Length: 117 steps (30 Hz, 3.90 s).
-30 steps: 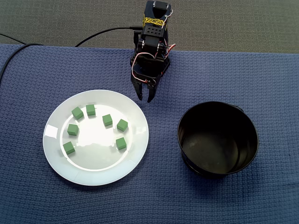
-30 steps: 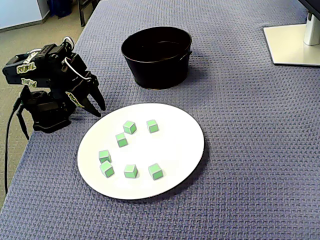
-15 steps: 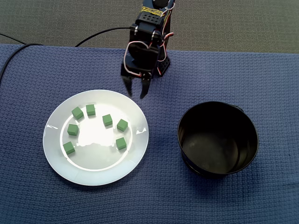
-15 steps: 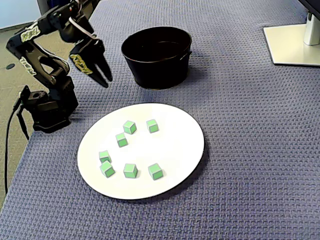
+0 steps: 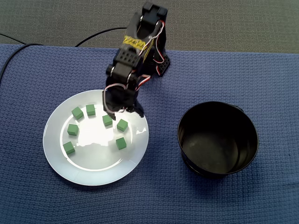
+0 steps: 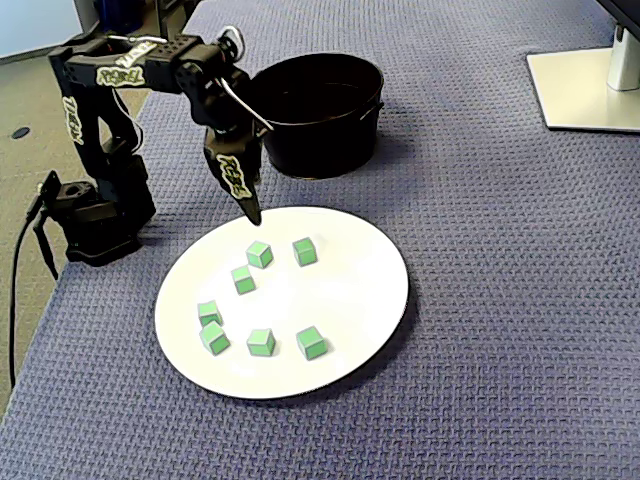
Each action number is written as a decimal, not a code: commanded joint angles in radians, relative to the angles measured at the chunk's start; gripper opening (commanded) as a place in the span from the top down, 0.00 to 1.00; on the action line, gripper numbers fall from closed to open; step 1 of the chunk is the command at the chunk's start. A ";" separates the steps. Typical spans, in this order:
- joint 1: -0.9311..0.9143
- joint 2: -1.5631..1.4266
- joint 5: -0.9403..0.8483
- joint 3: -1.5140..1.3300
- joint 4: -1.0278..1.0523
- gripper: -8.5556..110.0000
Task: Pick up the items on the white plate and put them in the black container.
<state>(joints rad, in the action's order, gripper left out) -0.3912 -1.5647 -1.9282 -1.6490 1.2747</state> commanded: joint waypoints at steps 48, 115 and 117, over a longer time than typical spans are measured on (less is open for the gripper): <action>0.054 0.506 0.049 0.261 -0.172 0.93; 0.437 -0.114 1.005 0.882 0.402 0.68; 0.313 -0.115 1.015 0.887 0.425 0.69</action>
<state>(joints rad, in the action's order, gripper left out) 0.1120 -1.6153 -0.9020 -0.8759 1.6260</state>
